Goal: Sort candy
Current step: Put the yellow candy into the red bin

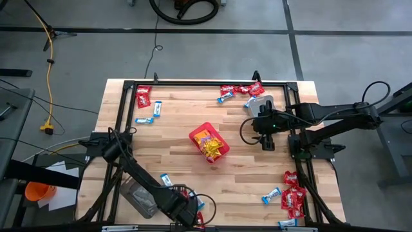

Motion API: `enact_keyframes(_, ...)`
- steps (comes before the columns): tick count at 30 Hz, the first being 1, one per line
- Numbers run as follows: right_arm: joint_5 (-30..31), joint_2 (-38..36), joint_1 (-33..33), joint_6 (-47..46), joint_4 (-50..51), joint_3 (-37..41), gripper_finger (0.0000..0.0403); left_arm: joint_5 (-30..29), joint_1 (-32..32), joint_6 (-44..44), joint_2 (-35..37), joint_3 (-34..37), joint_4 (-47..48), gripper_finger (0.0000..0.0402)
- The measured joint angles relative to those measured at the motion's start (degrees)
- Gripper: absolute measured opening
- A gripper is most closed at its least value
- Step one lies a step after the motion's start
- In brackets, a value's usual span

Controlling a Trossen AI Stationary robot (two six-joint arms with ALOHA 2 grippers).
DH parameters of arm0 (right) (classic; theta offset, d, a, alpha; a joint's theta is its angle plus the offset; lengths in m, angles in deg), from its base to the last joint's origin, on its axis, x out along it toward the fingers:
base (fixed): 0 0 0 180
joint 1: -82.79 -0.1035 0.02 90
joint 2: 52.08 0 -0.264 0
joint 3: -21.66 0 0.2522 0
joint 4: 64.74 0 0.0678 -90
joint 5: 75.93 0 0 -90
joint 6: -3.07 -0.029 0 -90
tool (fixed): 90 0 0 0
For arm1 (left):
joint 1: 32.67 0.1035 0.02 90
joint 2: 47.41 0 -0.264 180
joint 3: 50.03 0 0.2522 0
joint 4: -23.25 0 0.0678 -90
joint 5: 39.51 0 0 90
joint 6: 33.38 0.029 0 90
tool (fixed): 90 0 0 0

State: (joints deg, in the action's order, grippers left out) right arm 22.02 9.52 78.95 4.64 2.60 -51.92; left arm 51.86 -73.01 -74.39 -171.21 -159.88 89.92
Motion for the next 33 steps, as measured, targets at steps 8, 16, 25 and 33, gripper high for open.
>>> enact_keyframes(8,0.00,0.00,0.03,1.81,-0.03,0.00,0.0268,-0.83,0.97,0.07,3.40,0.07,-0.62,0.0001)
enact_keyframes(16,0.02,0.00,0.09,3.78,-0.35,0.00,0.0268,-9.62,2.92,5.40,16.16,0.07,-0.36,0.0000)
enact_keyframes(25,0.02,-0.13,0.09,5.40,-0.70,0.00,0.0268,-31.66,14.86,18.38,27.74,-0.04,-0.08,0.0000)
enact_keyframes(33,0.02,-0.58,0.09,4.05,1.40,0.00,0.0268,-16.92,30.33,37.68,28.33,7.11,-15.74,0.0000)
